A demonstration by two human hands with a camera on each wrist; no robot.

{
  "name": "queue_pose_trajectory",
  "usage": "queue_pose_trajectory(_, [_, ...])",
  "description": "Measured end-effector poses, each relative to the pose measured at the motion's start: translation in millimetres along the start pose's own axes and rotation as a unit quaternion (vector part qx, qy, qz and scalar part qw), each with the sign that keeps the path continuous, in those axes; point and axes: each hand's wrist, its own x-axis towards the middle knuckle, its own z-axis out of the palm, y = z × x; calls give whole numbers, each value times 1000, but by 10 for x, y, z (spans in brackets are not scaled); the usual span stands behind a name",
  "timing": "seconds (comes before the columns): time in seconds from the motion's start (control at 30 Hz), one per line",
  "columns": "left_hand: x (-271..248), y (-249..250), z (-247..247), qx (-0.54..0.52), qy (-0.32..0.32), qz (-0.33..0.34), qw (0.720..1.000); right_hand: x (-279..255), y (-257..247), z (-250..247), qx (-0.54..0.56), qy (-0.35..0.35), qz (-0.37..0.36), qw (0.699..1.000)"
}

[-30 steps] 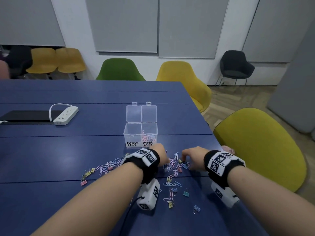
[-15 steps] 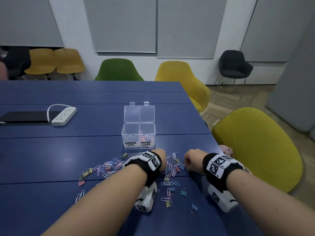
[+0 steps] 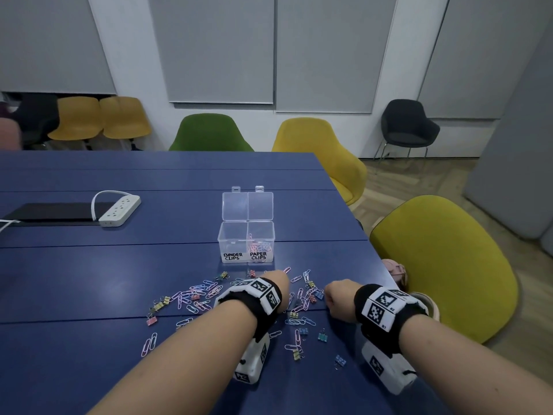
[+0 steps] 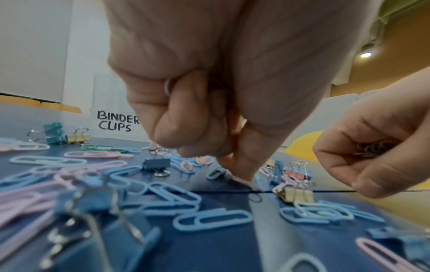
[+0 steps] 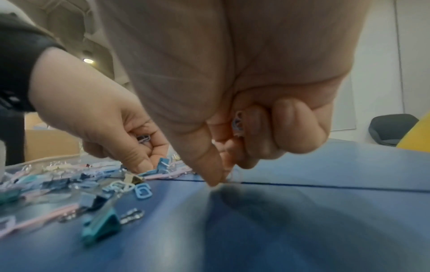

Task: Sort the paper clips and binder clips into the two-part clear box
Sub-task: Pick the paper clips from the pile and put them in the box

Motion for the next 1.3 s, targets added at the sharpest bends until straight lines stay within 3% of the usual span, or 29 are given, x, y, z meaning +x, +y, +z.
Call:
queue_pose_trajectory(0.1, [-222, -37, -32, -34, 3, 32, 999, -12, -7, -11, 60, 43, 11, 997])
queue_pose_trajectory(0.17, [-447, -17, -120, -116, 37, 51, 991, -17, 4, -41, 113, 84, 13, 990])
queue_pose_trajectory(0.23, [-471, -89, -124, -247, 53, 55, 966, -6, 23, -66, 167, 111, -1, 980])
queue_pose_trajectory(0.27, [-453, -137, -116, -337, 31, 53, 940, -7, 23, -80, 177, 113, -15, 978])
queue_pose_trajectory(0.3, [-459, -193, -133, -453, -15, 38, 891, -11, 8, -92, 176, 109, -31, 978])
queue_pose_trajectory(0.33, [-440, -268, -134, -567, -42, 26, 822, -7, -19, -100, 170, 101, -44, 979])
queue_pose_trajectory(0.43, [-447, -461, -109, -756, -100, 11, 647, 36, -132, -92, 113, 74, -61, 989])
queue_pose_trajectory(0.53, [-399, -598, -41, -822, -111, 13, 558, 70, -201, -56, 40, 60, -62, 995])
queue_pose_trajectory(0.63, [-388, -674, 33, -866, -109, 2, 487, 88, -206, -33, 6, 56, -82, 995])
queue_pose_trajectory(0.73, [-383, -718, 87, -887, -97, -11, 451, 115, -204, -43, -1, 51, -96, 994])
queue_pose_trajectory(0.93, [-374, -737, 116, -887, -44, -68, 454, 89, -233, -70, -11, 51, -107, 993])
queue_pose_trajectory(1.03, [-401, -755, 84, -886, -30, -69, 457, 76, -231, -81, 125, 75, -99, 984])
queue_pose_trajectory(1.07, [-425, -771, 69, -886, -36, -67, 457, 66, -228, -103, 230, 70, -87, 967])
queue_pose_trajectory(1.1, [-445, -790, 56, -886, -44, -64, 458, 53, -221, -117, 366, 57, -72, 926])
queue_pose_trajectory(1.17, [-501, -836, 21, -885, -68, -60, 457, 20, -198, -134, 602, 22, -23, 798])
queue_pose_trajectory(1.23, [-539, -876, -17, -884, -105, -56, 452, -6, -151, -131, 723, -1, -4, 690])
queue_pose_trajectory(1.3, [-549, -914, -41, -880, -153, -46, 446, 4, -111, -132, 793, -16, -11, 609])
